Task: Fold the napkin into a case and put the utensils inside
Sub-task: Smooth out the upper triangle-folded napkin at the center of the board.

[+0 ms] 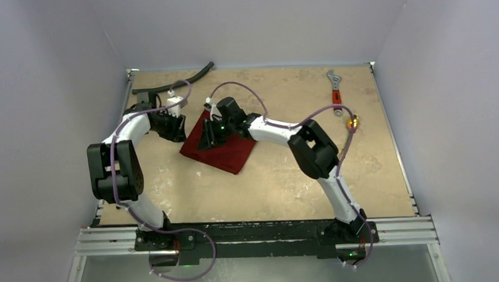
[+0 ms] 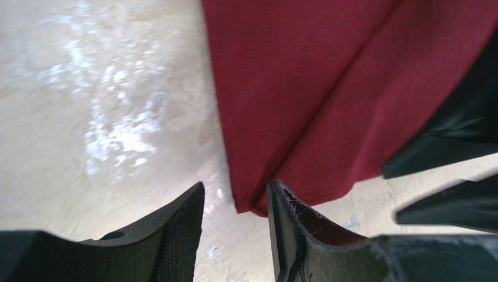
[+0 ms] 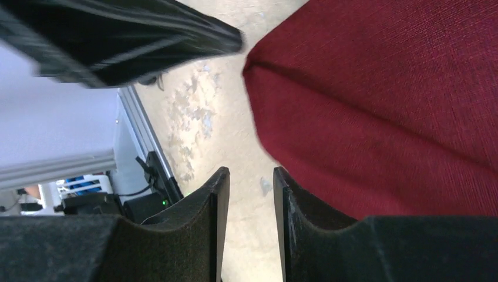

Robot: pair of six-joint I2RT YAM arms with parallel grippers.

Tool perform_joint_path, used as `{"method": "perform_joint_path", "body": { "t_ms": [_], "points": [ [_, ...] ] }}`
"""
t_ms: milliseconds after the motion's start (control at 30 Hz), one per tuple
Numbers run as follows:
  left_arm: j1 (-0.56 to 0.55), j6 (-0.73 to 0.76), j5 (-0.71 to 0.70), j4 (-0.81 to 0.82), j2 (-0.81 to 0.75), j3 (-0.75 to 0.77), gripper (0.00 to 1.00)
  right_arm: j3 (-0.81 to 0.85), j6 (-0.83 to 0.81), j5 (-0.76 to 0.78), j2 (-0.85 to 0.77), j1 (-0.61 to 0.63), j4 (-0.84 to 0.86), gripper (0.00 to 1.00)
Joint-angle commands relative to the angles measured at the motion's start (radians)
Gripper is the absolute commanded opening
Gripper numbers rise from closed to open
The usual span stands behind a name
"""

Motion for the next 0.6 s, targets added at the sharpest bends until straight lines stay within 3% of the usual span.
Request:
{"method": "perform_joint_path", "body": {
  "t_ms": [0,300,567],
  "points": [
    [0.047,-0.135,-0.087,0.111,-0.08,0.005,0.42,0.087,0.11,-0.083,0.091,-0.001,0.095,0.36],
    [0.063,-0.183,-0.138,0.137,-0.127,0.02,0.42,0.076,0.189,-0.078,0.199,0.003,0.164,0.34],
    [0.063,-0.101,0.008,0.086,-0.135,0.004,0.42,0.031,0.273,-0.212,0.12,-0.009,0.276,0.42]
  ]
}}
